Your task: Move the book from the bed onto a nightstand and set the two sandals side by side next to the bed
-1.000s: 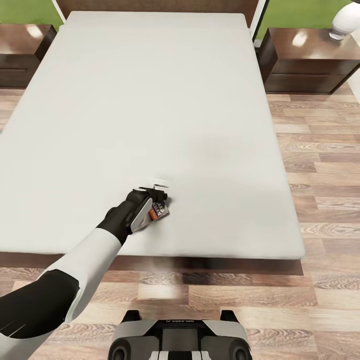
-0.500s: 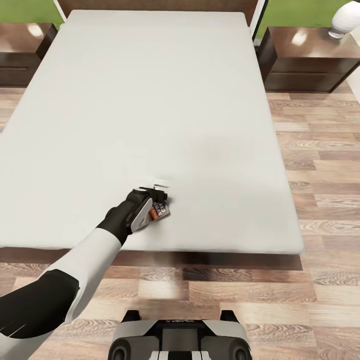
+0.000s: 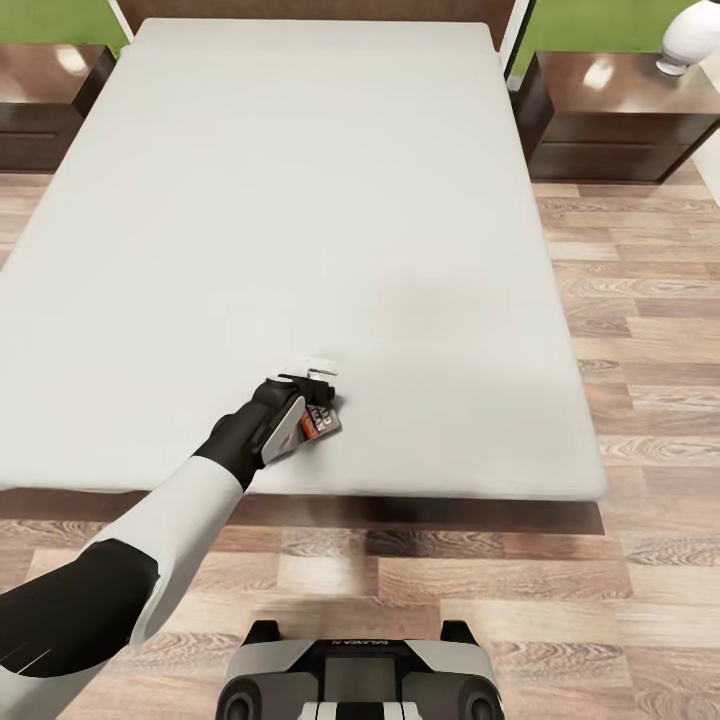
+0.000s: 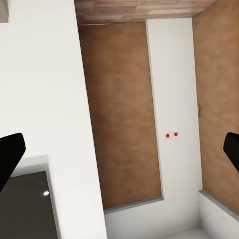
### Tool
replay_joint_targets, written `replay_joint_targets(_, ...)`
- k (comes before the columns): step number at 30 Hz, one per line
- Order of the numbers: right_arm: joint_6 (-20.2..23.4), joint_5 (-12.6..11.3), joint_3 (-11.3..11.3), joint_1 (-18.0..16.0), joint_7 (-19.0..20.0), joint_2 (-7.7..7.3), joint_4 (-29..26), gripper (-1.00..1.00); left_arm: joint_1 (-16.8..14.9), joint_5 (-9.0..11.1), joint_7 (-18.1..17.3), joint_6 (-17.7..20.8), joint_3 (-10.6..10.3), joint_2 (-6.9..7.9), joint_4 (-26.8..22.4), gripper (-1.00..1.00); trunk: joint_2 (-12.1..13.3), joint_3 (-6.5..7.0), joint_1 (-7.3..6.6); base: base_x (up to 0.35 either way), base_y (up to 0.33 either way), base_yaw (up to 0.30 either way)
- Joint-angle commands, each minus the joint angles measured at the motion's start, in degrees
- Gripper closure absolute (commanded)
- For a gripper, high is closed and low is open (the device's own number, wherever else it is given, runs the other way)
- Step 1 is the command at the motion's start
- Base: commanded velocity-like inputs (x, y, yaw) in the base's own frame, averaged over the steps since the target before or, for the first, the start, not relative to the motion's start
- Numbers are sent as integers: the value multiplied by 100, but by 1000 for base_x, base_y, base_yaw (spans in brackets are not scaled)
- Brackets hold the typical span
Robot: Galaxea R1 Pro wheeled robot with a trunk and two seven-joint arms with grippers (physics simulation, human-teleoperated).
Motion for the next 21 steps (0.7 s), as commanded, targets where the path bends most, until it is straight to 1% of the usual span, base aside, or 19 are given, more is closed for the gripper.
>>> replay_joint_targets(1,13,60,-43,0,-20,-1,5,-100,0,111,52,34,-21,4,241,-100,-2,-2,0,-85,1,0)
replay_joint_targets(21,13,69,-41,0,-20,-8,5,-100,0,111,50,29,-21,4,236,-100,-2,-2,0,-40,0,0)
